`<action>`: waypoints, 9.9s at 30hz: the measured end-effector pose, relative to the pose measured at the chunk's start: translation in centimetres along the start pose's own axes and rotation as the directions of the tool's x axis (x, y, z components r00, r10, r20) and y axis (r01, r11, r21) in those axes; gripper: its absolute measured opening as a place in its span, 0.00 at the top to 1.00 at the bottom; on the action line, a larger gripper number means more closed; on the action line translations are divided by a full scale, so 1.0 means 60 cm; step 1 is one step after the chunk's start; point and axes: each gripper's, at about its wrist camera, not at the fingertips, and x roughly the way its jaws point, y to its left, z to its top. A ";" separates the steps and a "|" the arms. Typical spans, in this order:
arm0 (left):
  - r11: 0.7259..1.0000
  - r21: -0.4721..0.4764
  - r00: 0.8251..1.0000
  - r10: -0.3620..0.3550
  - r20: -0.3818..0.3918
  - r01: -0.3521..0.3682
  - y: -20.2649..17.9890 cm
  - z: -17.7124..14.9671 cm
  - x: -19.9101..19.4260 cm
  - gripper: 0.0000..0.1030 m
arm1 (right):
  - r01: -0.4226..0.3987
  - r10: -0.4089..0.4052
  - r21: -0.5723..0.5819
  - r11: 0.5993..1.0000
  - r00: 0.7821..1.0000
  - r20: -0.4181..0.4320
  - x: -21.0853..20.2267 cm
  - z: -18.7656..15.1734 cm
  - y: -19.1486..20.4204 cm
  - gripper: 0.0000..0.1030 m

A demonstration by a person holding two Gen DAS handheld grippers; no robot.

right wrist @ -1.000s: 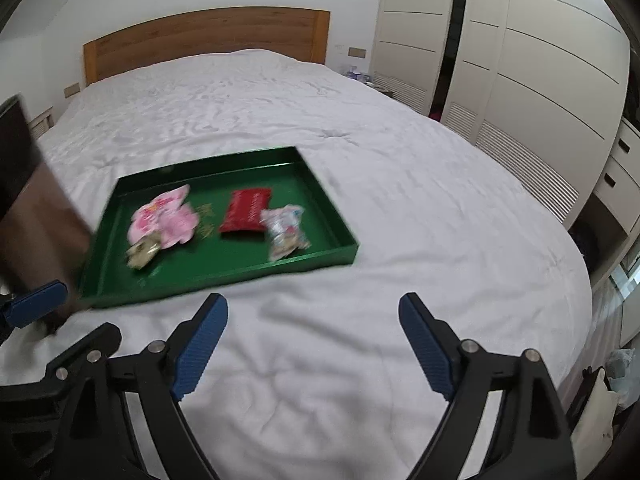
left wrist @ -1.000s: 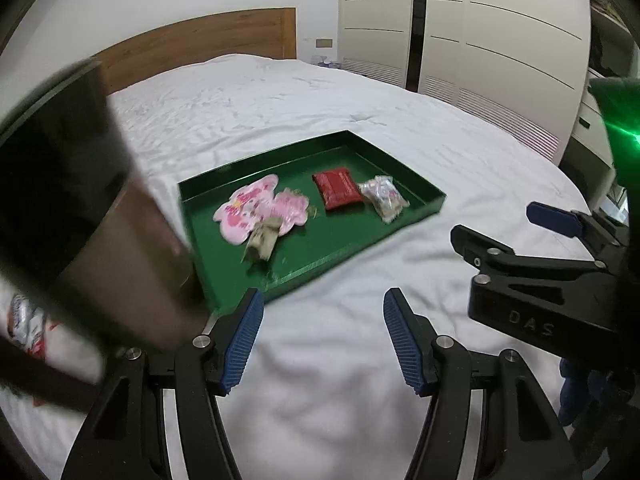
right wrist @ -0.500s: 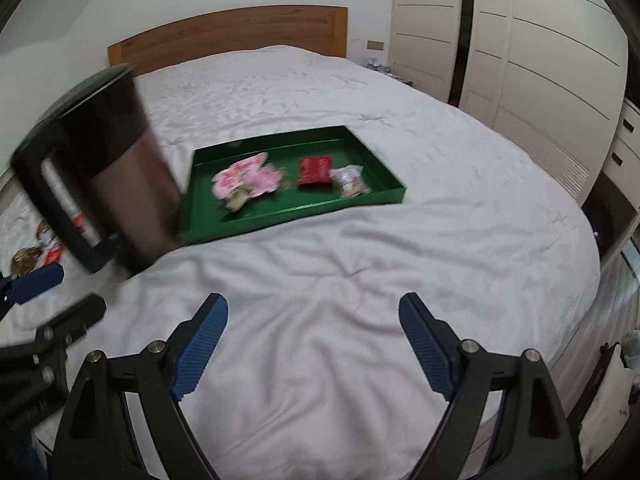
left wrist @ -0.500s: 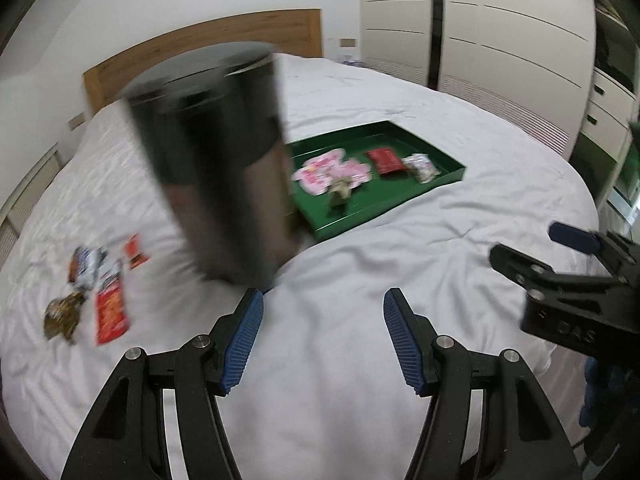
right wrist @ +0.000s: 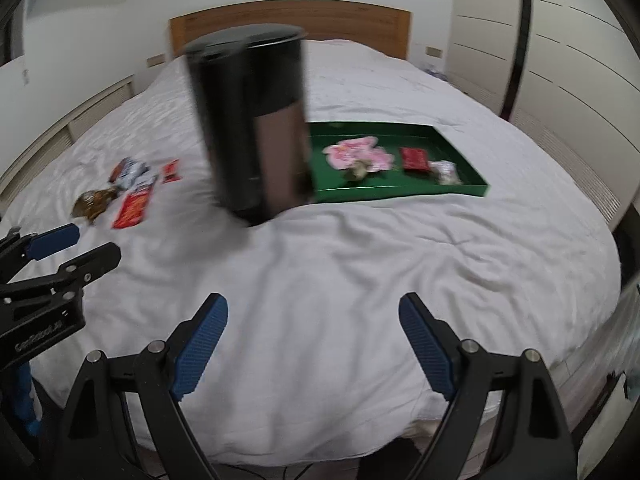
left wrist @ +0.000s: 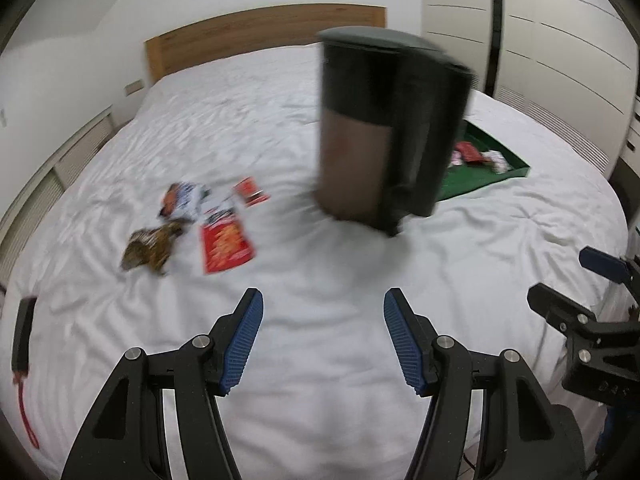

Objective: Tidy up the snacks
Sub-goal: 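Move both open tools back toward the remaining snacks on the bed, then grasp the brown NUTRITIOUS bag with the left tool while the right tool grasps the red spicy bag, then carry the brown bag and red spicy bag with both tools over the green tray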

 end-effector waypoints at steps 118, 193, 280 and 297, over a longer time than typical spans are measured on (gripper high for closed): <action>0.929 -0.359 0.996 0.080 -0.042 -0.090 0.419 0.029 0.292 0.62 | -0.329 0.279 -0.342 0.880 0.942 -0.188 0.367 0.165 0.468 0.20; 0.997 0.006 0.994 -0.076 -0.082 0.077 0.031 -0.018 0.035 0.65 | -0.123 0.127 0.042 0.992 0.986 -0.105 0.084 0.000 0.023 0.45; 0.975 -0.021 0.973 -0.221 0.062 0.223 -0.379 0.261 0.447 0.65 | 0.076 -0.094 0.101 0.992 0.977 0.190 0.424 0.302 -0.400 0.45; 0.971 -0.007 0.967 -0.238 0.089 0.239 -0.379 0.252 0.445 0.65 | 0.108 -0.121 0.101 0.989 0.982 0.142 0.479 0.300 -0.412 0.45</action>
